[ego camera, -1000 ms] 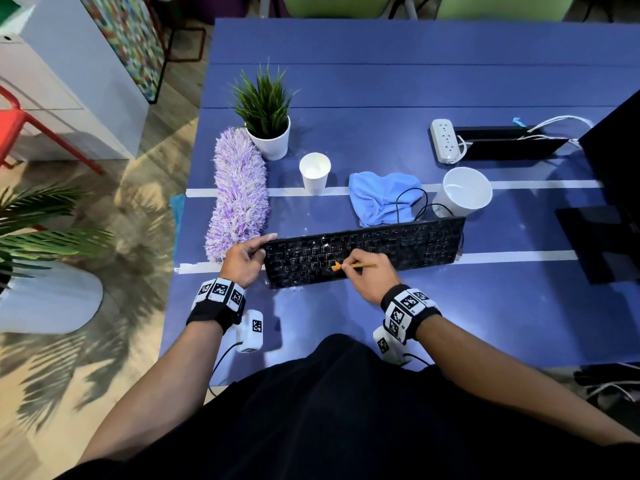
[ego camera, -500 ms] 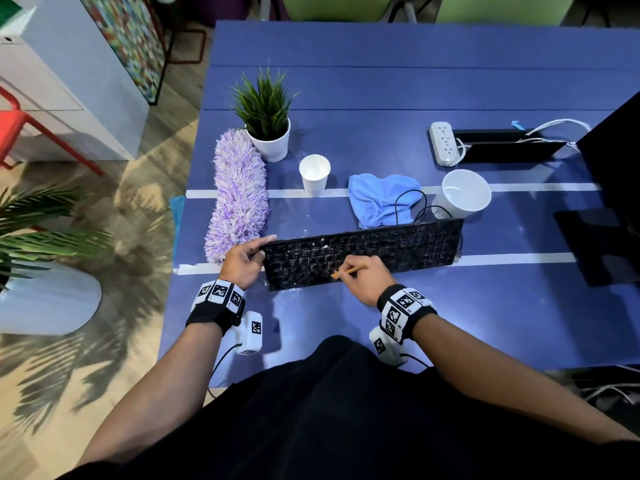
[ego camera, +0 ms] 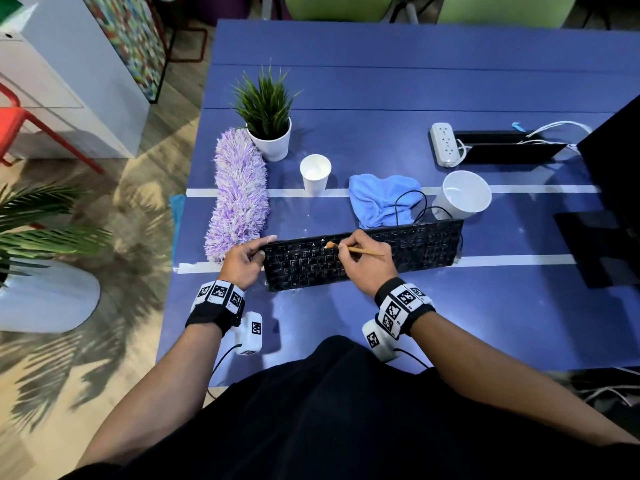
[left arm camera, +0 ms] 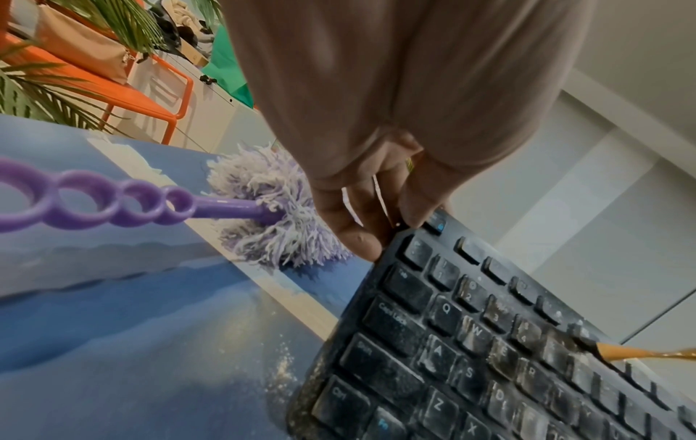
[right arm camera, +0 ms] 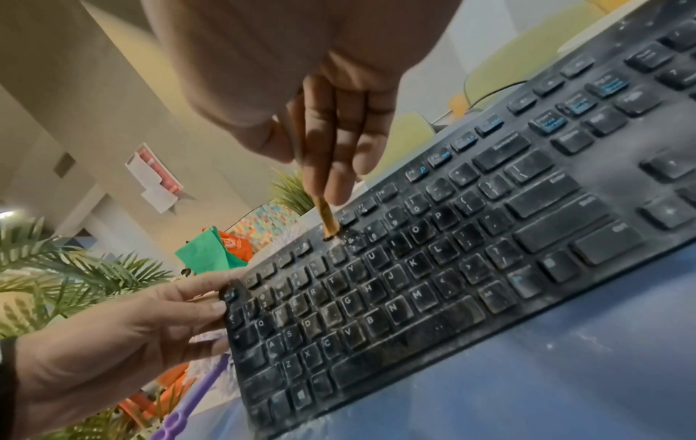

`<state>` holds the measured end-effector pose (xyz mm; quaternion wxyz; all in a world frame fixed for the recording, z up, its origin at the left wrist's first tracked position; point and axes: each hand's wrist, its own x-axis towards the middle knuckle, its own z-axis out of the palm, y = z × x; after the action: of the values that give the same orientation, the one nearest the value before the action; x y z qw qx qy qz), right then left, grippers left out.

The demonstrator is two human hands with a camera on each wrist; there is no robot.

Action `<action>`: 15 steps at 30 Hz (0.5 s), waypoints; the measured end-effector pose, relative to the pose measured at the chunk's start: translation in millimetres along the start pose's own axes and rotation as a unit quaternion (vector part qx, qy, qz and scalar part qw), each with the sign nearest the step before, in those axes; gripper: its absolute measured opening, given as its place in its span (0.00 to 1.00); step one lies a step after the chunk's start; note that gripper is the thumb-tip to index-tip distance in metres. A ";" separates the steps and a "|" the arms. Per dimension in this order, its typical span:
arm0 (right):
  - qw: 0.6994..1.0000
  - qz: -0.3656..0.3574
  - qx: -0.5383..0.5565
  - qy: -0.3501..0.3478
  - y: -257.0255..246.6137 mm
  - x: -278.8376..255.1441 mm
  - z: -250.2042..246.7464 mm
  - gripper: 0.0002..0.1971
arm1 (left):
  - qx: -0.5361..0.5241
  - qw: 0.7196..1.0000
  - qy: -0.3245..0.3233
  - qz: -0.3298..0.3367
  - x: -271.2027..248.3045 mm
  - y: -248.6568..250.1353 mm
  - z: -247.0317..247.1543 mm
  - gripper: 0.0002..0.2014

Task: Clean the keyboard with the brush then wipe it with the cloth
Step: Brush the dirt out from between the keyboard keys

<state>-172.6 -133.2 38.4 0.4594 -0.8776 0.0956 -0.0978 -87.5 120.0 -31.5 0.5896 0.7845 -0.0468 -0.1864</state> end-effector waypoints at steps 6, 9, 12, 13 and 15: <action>0.997 0.015 -0.045 -0.060 4.7 7.6 7.4 0.06 | 0.003 1.000 -0.005 -0.009 1.4 1.4 -0.6 0.21; 0.998 0.005 -0.036 -0.042 3.7 8.1 6.7 0.06 | 0.017 1.000 -0.008 0.004 1.1 0.5 -0.7 0.21; 0.998 -0.006 -0.015 -0.061 -0.2 7.6 8.7 0.06 | 0.015 1.000 -0.005 0.010 1.6 -0.3 -1.4 0.22; 0.996 -0.009 -0.022 -0.084 -1.7 7.2 9.9 0.05 | 0.015 1.000 -0.005 0.009 1.8 -0.2 -1.6 0.23; 0.996 -0.012 -0.029 -0.088 -3.5 7.5 11.1 0.05 | 0.016 1.000 -0.005 0.009 2.2 -0.6 -1.7 0.27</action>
<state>-162.3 -124.5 35.8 0.4393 -0.8968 0.0474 -0.0232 -84.9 121.0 -32.3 0.5785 0.7923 -0.0600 -0.1845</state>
